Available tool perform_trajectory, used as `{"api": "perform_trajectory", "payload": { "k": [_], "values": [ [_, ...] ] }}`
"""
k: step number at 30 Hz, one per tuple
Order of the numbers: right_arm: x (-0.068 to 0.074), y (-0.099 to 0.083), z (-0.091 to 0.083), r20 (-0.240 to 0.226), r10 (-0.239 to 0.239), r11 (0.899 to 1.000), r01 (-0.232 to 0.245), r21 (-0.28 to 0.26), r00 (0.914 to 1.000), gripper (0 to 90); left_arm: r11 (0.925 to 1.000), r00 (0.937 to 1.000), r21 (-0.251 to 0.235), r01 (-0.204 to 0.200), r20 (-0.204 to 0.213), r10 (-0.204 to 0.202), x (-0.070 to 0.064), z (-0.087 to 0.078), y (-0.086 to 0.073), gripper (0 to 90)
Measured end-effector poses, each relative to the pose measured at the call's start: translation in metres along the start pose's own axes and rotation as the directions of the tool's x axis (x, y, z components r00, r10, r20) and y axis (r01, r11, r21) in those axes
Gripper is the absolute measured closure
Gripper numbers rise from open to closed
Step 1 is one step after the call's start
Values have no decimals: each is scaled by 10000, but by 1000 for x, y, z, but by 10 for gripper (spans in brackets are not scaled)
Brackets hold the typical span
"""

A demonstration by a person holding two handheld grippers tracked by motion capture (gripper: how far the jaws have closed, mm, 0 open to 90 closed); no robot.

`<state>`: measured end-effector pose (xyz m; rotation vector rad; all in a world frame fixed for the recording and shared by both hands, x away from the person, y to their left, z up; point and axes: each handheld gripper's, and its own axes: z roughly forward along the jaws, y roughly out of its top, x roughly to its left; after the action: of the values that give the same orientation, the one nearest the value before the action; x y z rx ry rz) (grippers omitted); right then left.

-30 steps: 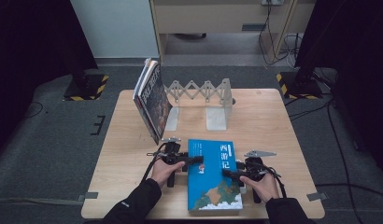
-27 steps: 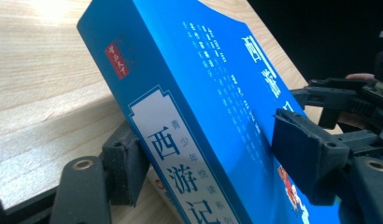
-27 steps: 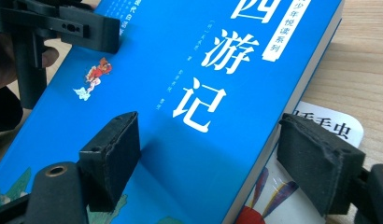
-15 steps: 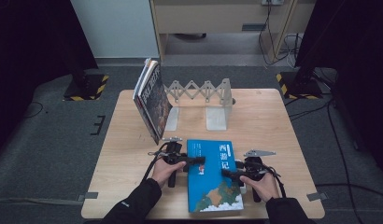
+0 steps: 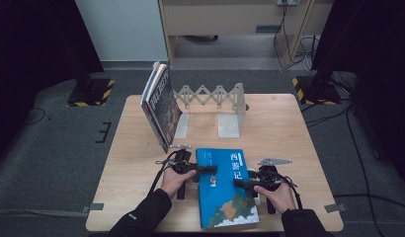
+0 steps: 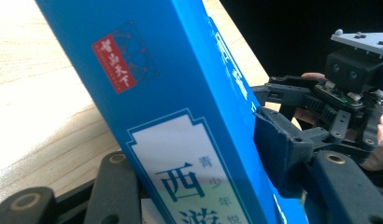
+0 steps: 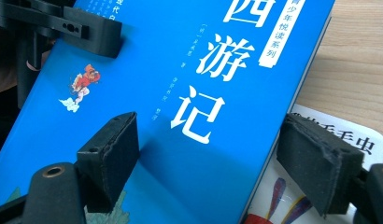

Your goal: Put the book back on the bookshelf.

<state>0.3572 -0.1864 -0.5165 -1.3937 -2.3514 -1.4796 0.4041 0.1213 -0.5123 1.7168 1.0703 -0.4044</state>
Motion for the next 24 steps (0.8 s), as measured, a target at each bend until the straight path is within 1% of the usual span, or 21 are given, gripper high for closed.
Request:
{"api": "perform_trajectory", "payload": {
  "k": [2, 4, 6, 12, 14, 16, 17, 19, 21, 23, 24],
  "values": [
    [0, 0, 0, -7, 46, 10000, -46, -38, 10000, 215, 10000, 10000, 0, -7, 28, 7, -2, -1, 1, 488],
    [0, 1, -1, -34, 7, 10000, -7, -71, 10000, 216, 10000, 9999, -1, 87, 107, -87, -3, -3, 2, 501],
    [0, 2, -1, -54, 53, 9998, -54, -174, 10000, 218, 10000, 10000, -2, 24, 90, -24, -6, -3, 3, 510],
    [0, 2, -2, -76, 202, 9992, -205, -342, 9998, 238, 10000, 9999, 3, 86, 106, -86, -10, -6, 4, 524],
    [0, 4, -3, -94, 282, 9991, -285, -312, 9996, 245, 10000, 9999, 14, 2, 132, -2, -12, -7, 5, 528],
    [0, 6, -4, -93, 205, 9992, -208, -335, 9997, 246, 9999, 9999, 1, -119, 62, 119, -15, -8, 7, 532],
    [0, 7, -4, -106, 170, 9993, -173, -328, 9998, 246, 9999, 9998, 16, -111, 135, 111, -16, -8, 7, 533],
    [0, 8, -5, -126, 213, 9991, -217, -365, 9997, 250, 9998, 9997, -22, -194, 142, 194, -18, -8, 9, 534],
    [0, 10, -5, -123, 155, 9991, -160, -403, 9998, 257, 9997, 9996, -57, -241, 112, 241, -20, -10, 11, 537],
    [1, 12, -5, -102, 114, 9987, -119, -502, 9999, 263, 9990, 9990, -104, -432, 105, 433, -21, -13, 13, 541],
    [2, 14, -6, -99, 47, 9986, -52, -524, 9999, 267, 9990, 9992, -183, -403, 81, 404, -23, -14, 14, 543]
  ]
}}
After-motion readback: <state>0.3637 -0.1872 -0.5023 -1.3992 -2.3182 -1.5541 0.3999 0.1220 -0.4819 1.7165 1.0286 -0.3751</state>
